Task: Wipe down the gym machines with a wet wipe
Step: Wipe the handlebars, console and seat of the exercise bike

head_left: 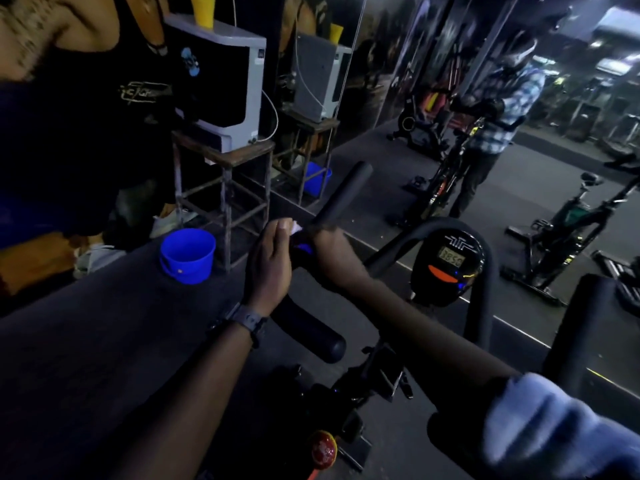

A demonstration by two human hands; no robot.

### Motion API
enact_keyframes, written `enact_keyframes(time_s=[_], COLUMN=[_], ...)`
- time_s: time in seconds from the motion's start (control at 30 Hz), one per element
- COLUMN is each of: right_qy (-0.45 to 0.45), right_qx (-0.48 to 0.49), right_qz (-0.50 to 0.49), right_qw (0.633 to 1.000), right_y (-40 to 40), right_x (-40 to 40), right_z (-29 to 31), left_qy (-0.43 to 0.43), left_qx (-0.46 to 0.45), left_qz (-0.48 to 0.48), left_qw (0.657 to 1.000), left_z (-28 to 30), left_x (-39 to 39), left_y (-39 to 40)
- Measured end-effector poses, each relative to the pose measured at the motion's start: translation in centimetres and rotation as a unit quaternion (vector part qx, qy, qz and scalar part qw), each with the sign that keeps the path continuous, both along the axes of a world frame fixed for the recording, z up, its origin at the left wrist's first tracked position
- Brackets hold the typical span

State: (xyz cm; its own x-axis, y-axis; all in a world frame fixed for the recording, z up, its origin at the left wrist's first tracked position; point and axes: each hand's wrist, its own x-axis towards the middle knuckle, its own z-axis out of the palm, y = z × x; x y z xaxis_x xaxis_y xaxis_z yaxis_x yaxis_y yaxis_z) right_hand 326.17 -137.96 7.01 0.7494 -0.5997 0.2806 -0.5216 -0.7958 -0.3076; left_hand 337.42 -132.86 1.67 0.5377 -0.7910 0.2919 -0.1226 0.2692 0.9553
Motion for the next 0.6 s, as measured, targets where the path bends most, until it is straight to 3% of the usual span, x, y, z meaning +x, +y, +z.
enact_keyframes(time_s=[0.1, 0.23, 0.27, 0.37, 0.43, 0.47, 0.57, 0.6], right_qy=[0.020, 0.098, 0.109, 0.077, 0.083, 0.090, 0.104, 0.093], right_qx=[-0.012, -0.031, -0.022, -0.009, -0.026, -0.040, -0.108, -0.100], right_qz=[0.096, -0.116, -0.106, 0.099, 0.174, 0.159, -0.033, -0.029], right_qw=[0.995, 0.988, 0.988, 0.992, 0.981, 0.982, 0.988, 0.990], right_y=[-0.1, -4.6, -4.5, 0.0, 1.3, 0.6, -2.8, -2.6], right_x=[-0.5, 1.7, 2.5, 2.5, 1.1, 0.8, 1.7, 2.1], right_z=[0.0, 0.9, 0.7, 0.7, 0.5, 0.6, 0.4, 0.0], left_qy=[0.057, 0.127, 0.144, 0.214, 0.262, 0.272, 0.294, 0.305], left_qx=[0.022, 0.069, 0.072, 0.064, 0.073, 0.080, 0.102, 0.106], left_qz=[0.006, -0.003, 0.005, -0.014, -0.038, -0.051, -0.076, -0.083], left_qw=[0.998, 0.990, 0.987, 0.975, 0.962, 0.957, 0.947, 0.943], left_z=[-0.4, -0.4, 0.0, 0.4, -0.2, -0.4, -0.8, -1.0], left_x=[0.3, 0.4, 0.3, 0.5, 0.7, 0.6, 0.6, 0.7], left_y=[-0.5, -0.7, -0.4, 0.0, 0.3, 0.6, 1.2, 1.4])
